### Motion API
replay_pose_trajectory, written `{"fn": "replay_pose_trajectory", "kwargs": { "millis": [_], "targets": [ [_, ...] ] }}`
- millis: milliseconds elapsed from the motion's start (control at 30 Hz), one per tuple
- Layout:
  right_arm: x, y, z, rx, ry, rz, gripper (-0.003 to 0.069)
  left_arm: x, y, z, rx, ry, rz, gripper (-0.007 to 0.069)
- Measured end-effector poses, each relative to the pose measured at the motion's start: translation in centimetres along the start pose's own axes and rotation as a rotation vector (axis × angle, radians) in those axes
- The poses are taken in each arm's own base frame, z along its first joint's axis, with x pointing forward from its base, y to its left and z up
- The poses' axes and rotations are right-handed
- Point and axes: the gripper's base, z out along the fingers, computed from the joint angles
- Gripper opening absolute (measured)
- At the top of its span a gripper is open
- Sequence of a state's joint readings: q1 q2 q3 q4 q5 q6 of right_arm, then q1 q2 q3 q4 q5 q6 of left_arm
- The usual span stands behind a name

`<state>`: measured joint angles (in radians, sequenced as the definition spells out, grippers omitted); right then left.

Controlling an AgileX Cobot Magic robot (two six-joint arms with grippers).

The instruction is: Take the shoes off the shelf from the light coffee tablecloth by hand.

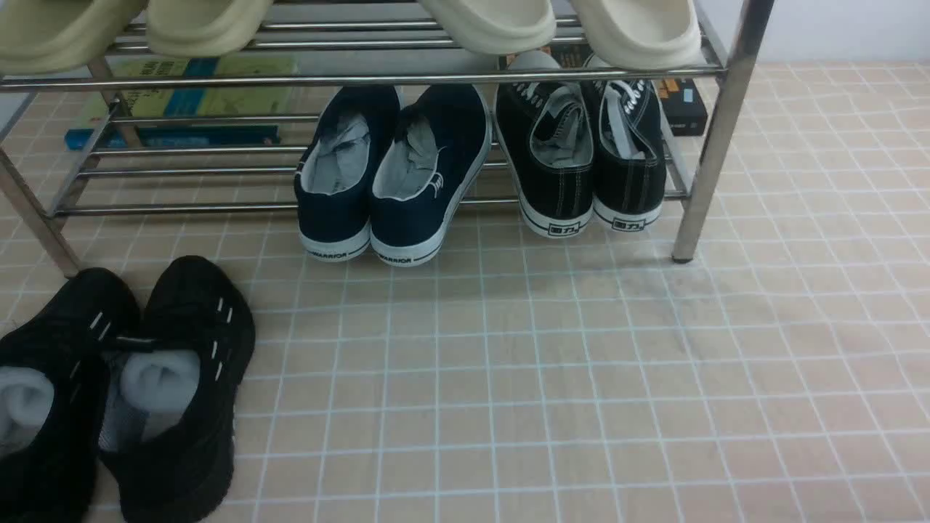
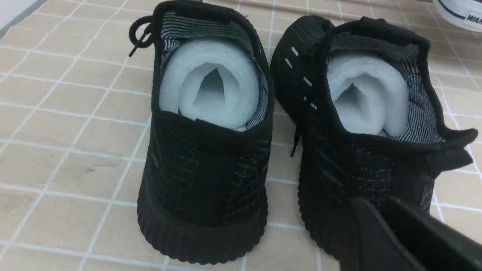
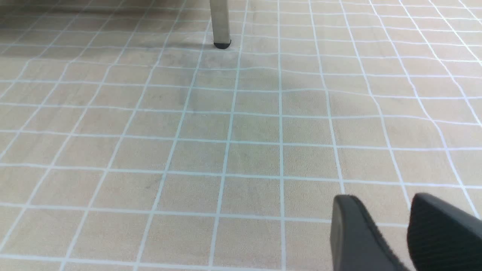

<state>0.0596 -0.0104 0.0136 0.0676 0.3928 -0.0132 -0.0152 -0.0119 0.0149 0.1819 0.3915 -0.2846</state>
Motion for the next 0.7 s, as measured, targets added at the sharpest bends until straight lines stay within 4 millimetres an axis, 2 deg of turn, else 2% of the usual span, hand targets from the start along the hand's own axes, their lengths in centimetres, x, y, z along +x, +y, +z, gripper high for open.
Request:
{"fn": "replay_pose_trajectory", "kwargs": {
  "millis": [700],
  "targets": [
    [0.00,0.00,0.00,0.000,0.000,-0.001,0.0239,0.00,0.00,0.00,0.000,0.000,0.000,0.0127]
  ]
}}
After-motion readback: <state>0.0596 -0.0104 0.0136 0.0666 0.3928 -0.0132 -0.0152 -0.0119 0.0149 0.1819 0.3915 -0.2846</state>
